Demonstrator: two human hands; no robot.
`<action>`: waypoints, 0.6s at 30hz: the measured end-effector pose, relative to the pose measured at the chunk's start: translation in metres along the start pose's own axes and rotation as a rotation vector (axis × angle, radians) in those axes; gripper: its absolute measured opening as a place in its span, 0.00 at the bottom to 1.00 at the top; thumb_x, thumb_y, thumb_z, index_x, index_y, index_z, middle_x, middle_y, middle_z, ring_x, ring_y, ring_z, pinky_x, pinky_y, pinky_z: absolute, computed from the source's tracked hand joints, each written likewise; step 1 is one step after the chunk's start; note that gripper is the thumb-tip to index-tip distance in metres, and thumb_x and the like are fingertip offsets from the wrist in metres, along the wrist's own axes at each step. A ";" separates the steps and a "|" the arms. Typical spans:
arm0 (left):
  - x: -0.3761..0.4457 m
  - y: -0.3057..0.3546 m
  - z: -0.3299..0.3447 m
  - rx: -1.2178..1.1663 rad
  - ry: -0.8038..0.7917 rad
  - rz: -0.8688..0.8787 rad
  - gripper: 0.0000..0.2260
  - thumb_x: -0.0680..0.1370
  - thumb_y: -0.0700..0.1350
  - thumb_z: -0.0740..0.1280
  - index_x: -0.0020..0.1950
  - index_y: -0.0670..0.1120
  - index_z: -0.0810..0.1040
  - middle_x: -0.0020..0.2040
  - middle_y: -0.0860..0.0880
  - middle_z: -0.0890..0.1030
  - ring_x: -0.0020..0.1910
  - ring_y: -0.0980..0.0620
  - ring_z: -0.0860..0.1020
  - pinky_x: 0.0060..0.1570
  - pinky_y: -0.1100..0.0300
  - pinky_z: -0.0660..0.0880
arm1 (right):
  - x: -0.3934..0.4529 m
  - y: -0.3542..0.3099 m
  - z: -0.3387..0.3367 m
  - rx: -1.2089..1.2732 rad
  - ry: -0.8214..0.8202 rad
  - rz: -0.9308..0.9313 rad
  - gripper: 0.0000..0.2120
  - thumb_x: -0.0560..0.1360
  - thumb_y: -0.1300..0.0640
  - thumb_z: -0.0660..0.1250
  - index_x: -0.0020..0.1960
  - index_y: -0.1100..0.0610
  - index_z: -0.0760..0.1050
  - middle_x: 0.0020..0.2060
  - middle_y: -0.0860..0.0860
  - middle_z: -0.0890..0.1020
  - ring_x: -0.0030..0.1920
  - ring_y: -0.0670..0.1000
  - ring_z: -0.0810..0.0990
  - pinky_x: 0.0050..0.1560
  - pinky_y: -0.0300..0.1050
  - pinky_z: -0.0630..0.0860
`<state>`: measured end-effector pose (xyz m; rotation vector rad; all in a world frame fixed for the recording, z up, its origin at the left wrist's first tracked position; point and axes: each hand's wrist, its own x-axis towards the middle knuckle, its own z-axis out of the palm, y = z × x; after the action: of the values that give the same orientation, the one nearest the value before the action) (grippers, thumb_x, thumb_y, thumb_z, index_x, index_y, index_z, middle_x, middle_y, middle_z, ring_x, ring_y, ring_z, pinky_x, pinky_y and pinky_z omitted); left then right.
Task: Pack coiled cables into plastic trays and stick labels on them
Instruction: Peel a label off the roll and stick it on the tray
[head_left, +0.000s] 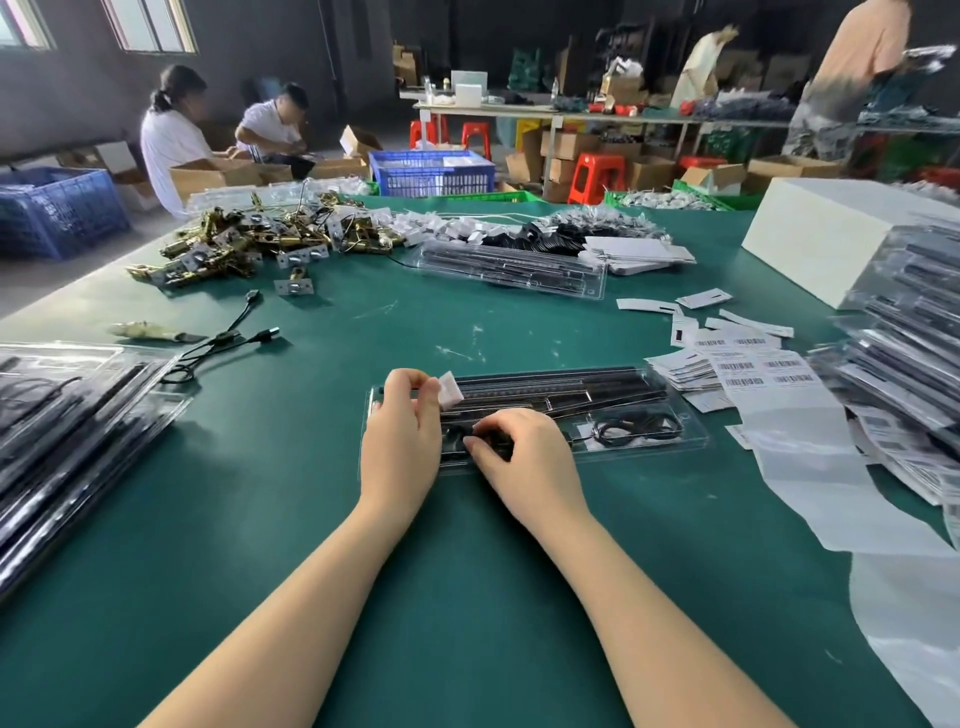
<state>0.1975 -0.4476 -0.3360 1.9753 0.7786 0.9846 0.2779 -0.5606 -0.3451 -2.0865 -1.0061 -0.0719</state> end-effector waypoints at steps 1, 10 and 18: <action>-0.003 0.000 0.001 0.016 0.017 0.050 0.04 0.82 0.50 0.57 0.49 0.52 0.68 0.41 0.52 0.78 0.47 0.45 0.75 0.43 0.53 0.70 | -0.001 -0.001 0.001 -0.018 0.017 0.011 0.08 0.74 0.49 0.70 0.48 0.53 0.81 0.45 0.45 0.82 0.51 0.47 0.75 0.52 0.43 0.72; -0.003 0.004 0.010 0.383 0.253 0.633 0.05 0.78 0.39 0.64 0.43 0.40 0.77 0.24 0.51 0.75 0.22 0.47 0.72 0.64 0.51 0.69 | -0.003 -0.027 -0.007 0.679 0.251 0.288 0.12 0.73 0.44 0.71 0.36 0.50 0.81 0.30 0.42 0.82 0.31 0.39 0.78 0.34 0.29 0.70; -0.004 0.003 0.010 0.474 0.297 0.834 0.08 0.78 0.40 0.63 0.41 0.42 0.80 0.34 0.51 0.82 0.38 0.52 0.83 0.63 0.50 0.71 | 0.005 -0.027 -0.009 0.957 0.252 0.449 0.10 0.70 0.50 0.76 0.41 0.58 0.84 0.35 0.48 0.86 0.35 0.40 0.81 0.37 0.29 0.74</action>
<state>0.2050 -0.4558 -0.3388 2.6872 0.3248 1.7215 0.2654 -0.5531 -0.3199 -1.3125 -0.2799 0.3109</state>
